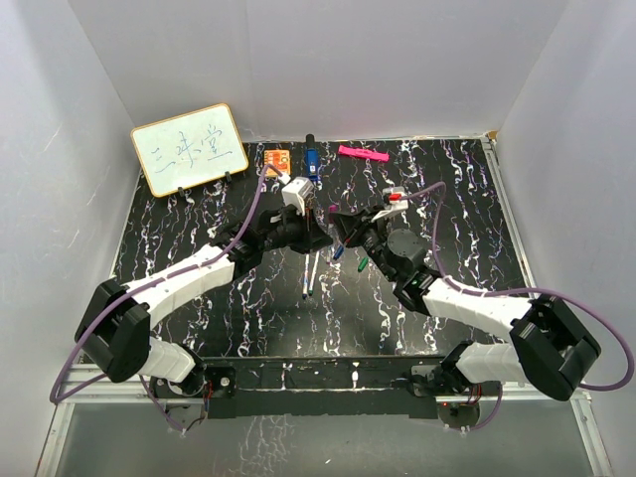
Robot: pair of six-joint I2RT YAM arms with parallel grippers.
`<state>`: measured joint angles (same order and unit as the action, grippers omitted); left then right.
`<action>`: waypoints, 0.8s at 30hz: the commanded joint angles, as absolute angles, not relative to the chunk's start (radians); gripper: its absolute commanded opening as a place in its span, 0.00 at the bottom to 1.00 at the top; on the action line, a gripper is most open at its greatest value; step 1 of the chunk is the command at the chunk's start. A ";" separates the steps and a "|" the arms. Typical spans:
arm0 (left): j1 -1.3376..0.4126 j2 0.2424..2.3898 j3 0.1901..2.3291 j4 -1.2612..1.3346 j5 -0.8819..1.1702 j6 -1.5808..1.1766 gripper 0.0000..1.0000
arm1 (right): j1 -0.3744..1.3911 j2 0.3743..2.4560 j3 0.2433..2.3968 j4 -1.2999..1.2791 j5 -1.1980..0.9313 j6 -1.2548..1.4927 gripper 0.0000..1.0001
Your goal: Insert the pens into the pen caps
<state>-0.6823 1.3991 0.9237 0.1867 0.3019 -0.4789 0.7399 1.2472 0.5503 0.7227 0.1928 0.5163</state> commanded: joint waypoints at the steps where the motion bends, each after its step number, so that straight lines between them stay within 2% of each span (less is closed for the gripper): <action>1: -0.629 1.348 1.002 0.411 0.218 -0.471 0.00 | 0.807 1.269 0.579 0.474 0.125 0.489 0.00; 2: -0.629 1.349 0.994 0.391 0.225 -0.470 0.00 | 0.806 1.268 0.604 0.468 0.154 0.475 0.03; 5: -0.629 1.348 0.958 0.322 0.227 -0.466 0.00 | 0.806 1.261 0.686 0.459 0.247 0.420 0.26; 11: -0.629 1.335 0.900 0.171 0.164 -0.446 0.00 | 0.804 1.196 0.777 0.508 0.432 0.316 0.40; 19: -0.605 1.411 0.953 -0.016 0.022 -0.359 0.00 | 0.792 1.079 0.722 0.545 0.618 0.275 0.83; 21: -0.584 1.457 0.995 -0.066 0.003 -0.337 0.00 | 0.789 1.069 0.703 0.540 0.636 0.280 0.88; 24: -0.545 1.563 1.071 -0.135 -0.005 -0.317 0.00 | 0.787 1.061 0.686 0.511 0.653 0.304 0.88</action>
<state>-0.5922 1.4696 0.9752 -0.0135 0.0513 -0.3714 0.7925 1.0779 0.7162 0.5030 0.5793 0.3031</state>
